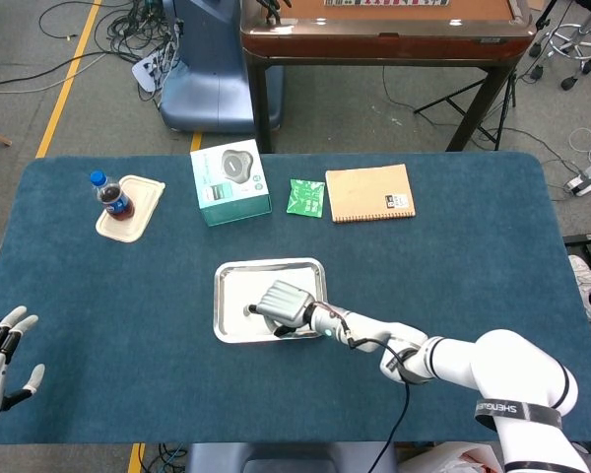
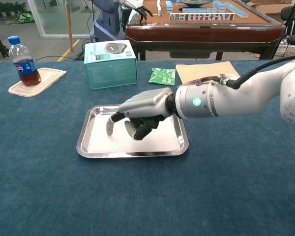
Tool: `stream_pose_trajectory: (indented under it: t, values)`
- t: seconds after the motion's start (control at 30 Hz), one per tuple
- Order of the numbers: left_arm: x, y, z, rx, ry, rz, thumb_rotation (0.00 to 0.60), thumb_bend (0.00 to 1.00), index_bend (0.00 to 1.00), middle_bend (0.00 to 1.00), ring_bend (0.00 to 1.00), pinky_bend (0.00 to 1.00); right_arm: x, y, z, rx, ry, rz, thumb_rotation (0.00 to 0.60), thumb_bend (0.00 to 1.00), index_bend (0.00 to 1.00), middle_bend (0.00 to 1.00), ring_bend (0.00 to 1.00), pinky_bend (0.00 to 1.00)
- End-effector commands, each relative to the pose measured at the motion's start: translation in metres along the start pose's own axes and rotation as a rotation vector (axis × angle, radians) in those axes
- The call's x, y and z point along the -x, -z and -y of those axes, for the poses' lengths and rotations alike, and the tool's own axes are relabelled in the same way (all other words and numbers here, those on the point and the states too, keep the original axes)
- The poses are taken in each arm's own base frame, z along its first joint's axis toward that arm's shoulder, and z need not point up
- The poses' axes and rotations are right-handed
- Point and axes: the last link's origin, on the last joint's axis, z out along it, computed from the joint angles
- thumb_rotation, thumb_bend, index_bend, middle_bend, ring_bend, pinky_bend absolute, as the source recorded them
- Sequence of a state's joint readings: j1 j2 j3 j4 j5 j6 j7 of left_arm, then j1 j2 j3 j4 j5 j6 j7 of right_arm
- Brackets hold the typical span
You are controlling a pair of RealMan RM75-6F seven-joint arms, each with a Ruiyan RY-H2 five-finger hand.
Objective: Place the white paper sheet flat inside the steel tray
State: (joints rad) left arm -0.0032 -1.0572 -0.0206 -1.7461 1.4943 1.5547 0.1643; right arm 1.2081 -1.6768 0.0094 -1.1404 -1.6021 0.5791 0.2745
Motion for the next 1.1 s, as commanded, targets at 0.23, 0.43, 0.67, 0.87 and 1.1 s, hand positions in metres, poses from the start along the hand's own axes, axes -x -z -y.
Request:
stream_pose_trajectory:
  t: [0.23, 0.43, 0.67, 0.87, 1.1]
  values:
    - [0.001, 0.000, -0.001, 0.006, 0.004, -0.001, 0.600, 0.31, 0.20, 0.12, 0.15, 0.11, 0.004, -0.006, -0.003, 0.020, 0.013, 0.019, 0.370, 1.00, 0.25, 1.00, 1.00, 1.00]
    - [0.001, 0.000, 0.000, 0.003, 0.003, 0.000, 0.600, 0.31, 0.20, 0.12, 0.15, 0.11, 0.004, -0.008, -0.005, 0.027, 0.009, 0.014, 0.369, 1.00, 0.25, 1.00, 1.00, 1.00]
    - [0.000, 0.000, 0.001, 0.003, 0.005, -0.004, 0.600, 0.31, 0.20, 0.12, 0.15, 0.11, -0.004, 0.007, -0.007, 0.008, -0.012, -0.036, 0.368, 1.00, 0.25, 1.00, 1.00, 1.00]
    - [-0.002, -0.004, 0.001, 0.008, 0.005, -0.010, 0.600, 0.31, 0.20, 0.12, 0.15, 0.11, -0.023, 0.045, -0.028, 0.062, -0.007, -0.169, 0.358, 1.00, 0.25, 1.00, 1.00, 1.00]
    - [-0.001, -0.010, 0.001, 0.010, 0.010, -0.012, 0.600, 0.31, 0.20, 0.12, 0.15, 0.11, -0.030, 0.110, -0.059, 0.250, 0.024, -0.334, 0.351, 1.00, 0.24, 1.00, 1.00, 1.00]
